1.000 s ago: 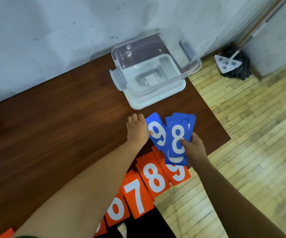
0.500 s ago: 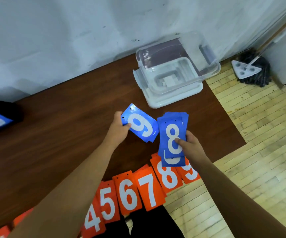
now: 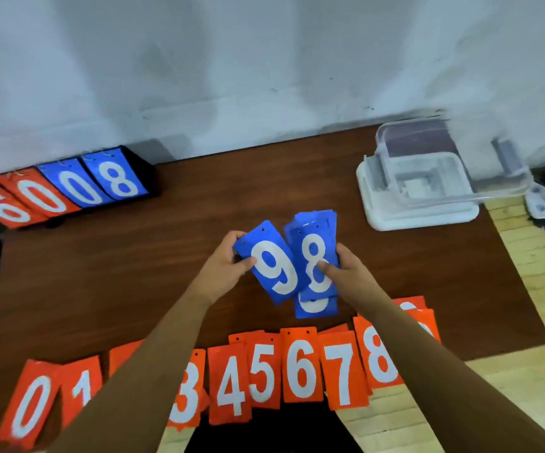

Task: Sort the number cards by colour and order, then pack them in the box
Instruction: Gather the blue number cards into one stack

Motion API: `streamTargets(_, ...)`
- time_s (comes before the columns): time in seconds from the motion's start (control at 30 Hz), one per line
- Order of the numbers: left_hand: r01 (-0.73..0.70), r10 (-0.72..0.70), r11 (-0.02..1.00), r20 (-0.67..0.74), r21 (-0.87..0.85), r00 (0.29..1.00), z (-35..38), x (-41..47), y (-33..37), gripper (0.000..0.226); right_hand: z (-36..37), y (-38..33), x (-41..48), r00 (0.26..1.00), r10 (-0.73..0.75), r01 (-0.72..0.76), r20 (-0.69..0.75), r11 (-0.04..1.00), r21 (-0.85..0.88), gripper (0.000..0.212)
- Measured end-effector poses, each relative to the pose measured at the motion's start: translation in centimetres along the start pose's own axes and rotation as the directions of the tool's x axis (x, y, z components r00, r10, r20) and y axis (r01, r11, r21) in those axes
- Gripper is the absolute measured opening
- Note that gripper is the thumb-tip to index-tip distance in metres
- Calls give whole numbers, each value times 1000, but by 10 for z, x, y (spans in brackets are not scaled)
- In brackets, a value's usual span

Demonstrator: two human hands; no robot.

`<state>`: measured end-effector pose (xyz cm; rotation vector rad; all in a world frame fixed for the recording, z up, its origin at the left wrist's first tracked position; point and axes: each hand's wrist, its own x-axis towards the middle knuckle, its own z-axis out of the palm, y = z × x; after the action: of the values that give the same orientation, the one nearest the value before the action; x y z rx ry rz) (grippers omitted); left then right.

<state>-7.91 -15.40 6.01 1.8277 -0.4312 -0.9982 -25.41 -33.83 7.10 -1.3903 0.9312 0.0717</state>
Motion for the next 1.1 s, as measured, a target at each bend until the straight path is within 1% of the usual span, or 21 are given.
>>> streamTargets(0.07,8,-8,999,5,-33,1000,-13,-8,-4,29,14,-9,0,999,-32,34,33,998,-56,21)
streamTargets(0.13,18,-18,998,-2,-57,1000,-29,-15,-10,28,24,-15,1,999,-48,49,14,993,-107,20)
streamTargets(0.27,28,-27,997,11,-75,1000,-55,-27,-18,27,40,-19,3,999,-35,35,-1,990,-137,19)
streamTargets(0.43,-11,16,981,28,-193,999,-72,-35,-19,28,62,-28,-1,996,-53,65,76,985,-163,17)
streamTargets(0.5,-24,36,983,64,-183,997,-76,-36,-18,28,66,-32,0,995,-62,76,84,980,-182,23)
streamTargets(0.57,-37,52,986,90,-160,995,-77,-36,-18,29,68,-35,-1,990,-62,84,129,981,-175,27)
streamTargets(0.6,-37,51,985,82,-169,995,-76,-35,-19,29,69,-36,-1,985,-62,89,159,981,-172,26)
streamTargets(0.67,-7,21,972,55,-233,998,-73,-36,-19,28,73,-37,-4,976,-70,106,204,980,-170,24)
streamTargets(0.7,11,5,960,56,-279,998,-72,-37,-20,28,74,-37,-5,976,-73,110,205,978,-175,24)
streamTargets(0.77,43,-20,939,71,-340,997,-70,-38,-25,29,77,-36,-4,986,-69,96,152,979,-178,22)
streamTargets(0.83,51,-34,945,56,-322,998,-68,-37,-31,29,79,-34,-3,994,-32,43,101,993,-112,23)
streamTargets(0.93,63,-76,969,-45,-240,996,-61,-37,-31,26,85,-32,-6,990,24,-25,142,1000,8,24)
streamTargets(1.03,68,-82,991,-131,-111,988,-56,-32,-37,24,94,-33,-10,983,36,-45,181,998,45,22)
streamTargets(1.1,59,-63,998,-147,-34,987,-57,-28,-43,26,98,-33,-10,982,35,-44,186,998,44,23)
